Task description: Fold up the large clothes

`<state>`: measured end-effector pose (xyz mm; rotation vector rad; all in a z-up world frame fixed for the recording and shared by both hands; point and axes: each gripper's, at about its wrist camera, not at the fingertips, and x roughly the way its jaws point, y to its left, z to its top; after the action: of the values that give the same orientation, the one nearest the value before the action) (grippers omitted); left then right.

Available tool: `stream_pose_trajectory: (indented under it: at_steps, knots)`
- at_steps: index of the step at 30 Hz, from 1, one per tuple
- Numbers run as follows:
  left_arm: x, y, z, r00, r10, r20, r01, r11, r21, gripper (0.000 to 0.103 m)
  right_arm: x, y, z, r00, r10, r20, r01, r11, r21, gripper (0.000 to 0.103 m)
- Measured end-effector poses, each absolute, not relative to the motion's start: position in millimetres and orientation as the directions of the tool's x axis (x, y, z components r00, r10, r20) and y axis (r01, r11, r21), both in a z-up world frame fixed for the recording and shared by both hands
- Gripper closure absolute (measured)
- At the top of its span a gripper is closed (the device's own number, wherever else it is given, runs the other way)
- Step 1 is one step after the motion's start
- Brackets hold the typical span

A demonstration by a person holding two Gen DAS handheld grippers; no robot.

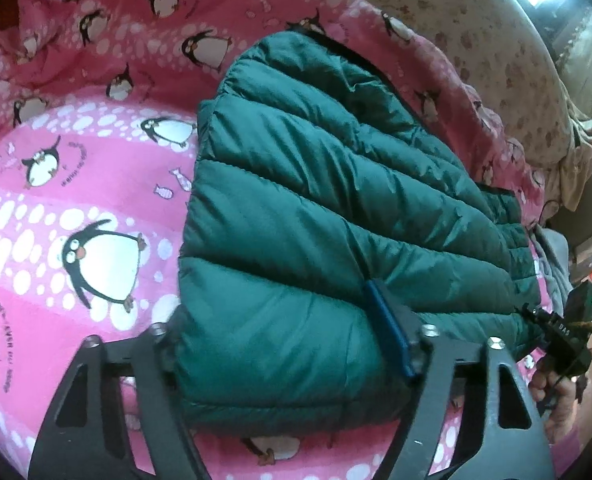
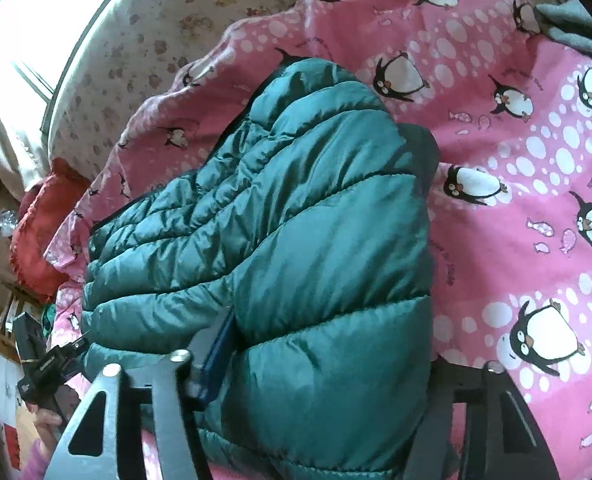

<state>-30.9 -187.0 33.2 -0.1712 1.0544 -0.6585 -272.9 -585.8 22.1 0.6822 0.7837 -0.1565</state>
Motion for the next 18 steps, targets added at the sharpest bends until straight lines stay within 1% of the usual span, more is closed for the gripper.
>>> stream_pose_trajectory:
  at_steps: [1,3,9,18]
  knots:
    - [-32,-186,35,0.324,-0.584,-0.744,0.424,0.793,-0.438,0.040,-275,-586,25,0.713,0.120,-0.691,0.369,0.774,0.515,0.049]
    - [-34,-181,38,0.326,-0.596,-0.734,0.430,0.785,-0.446,0.048,-279,-586,30,0.722,0.135,-0.679,0.359,0.766,0.534,0.053]
    - [-54,-167,54,0.323,-0.604,-0.728,0.448,0.775,-0.445,0.057,-293,-577,41,0.724,0.154,-0.673,0.338,0.771,0.540,0.056]
    - [-97,-139,76,0.301,-0.626,-0.720,0.475,0.753,-0.456,0.058,-326,-549,57,0.715,0.175,-0.676,0.314,0.785,0.535,0.056]
